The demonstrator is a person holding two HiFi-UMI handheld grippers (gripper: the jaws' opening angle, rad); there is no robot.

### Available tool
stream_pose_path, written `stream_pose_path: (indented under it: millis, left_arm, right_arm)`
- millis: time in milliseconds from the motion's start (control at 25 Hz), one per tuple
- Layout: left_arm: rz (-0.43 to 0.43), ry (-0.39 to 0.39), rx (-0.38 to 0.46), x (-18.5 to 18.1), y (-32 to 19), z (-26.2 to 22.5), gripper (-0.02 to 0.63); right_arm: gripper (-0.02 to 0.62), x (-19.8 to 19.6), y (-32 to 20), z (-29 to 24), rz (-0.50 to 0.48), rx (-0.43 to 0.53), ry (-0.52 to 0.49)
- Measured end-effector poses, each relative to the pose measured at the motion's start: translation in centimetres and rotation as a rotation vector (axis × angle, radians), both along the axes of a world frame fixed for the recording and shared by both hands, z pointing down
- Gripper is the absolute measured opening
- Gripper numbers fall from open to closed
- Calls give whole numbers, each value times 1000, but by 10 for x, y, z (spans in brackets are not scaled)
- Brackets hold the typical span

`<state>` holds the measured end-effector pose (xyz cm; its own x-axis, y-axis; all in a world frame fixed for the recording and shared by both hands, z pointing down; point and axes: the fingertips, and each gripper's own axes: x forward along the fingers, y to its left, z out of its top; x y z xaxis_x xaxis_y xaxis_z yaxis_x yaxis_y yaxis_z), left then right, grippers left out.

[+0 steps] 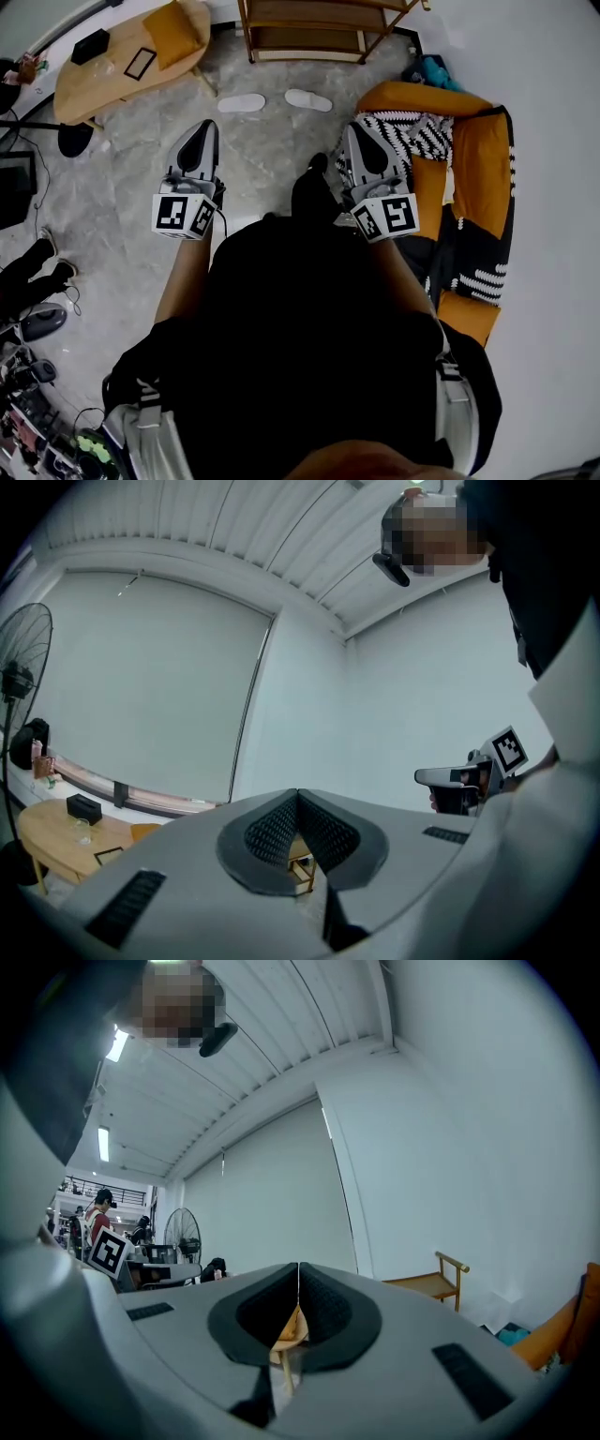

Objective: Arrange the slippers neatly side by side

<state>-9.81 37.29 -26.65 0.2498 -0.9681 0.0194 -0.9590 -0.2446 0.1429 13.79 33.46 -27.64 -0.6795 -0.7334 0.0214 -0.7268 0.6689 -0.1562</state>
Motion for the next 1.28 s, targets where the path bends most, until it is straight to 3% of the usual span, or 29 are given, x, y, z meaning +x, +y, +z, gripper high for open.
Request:
stream_pose_path:
  millis: [240,640,1000,1280]
  left_arm:
    - [-18,-18,-45,17,-69,-2,15]
    - [-98,-87,-54,35,-166,-21,15]
    - [-118,-148,-101,40,-209,-11,15]
    - [-108,-167,-125,34,-230,3,15]
  right_arm:
    - [32,25,-78,5,9,-31,-21]
    - [32,49,-184,9,-88,-48,-36]
    - [32,72,-253,35,-75,-66,-59]
    - [32,72,-278,56,-75,-75,-49]
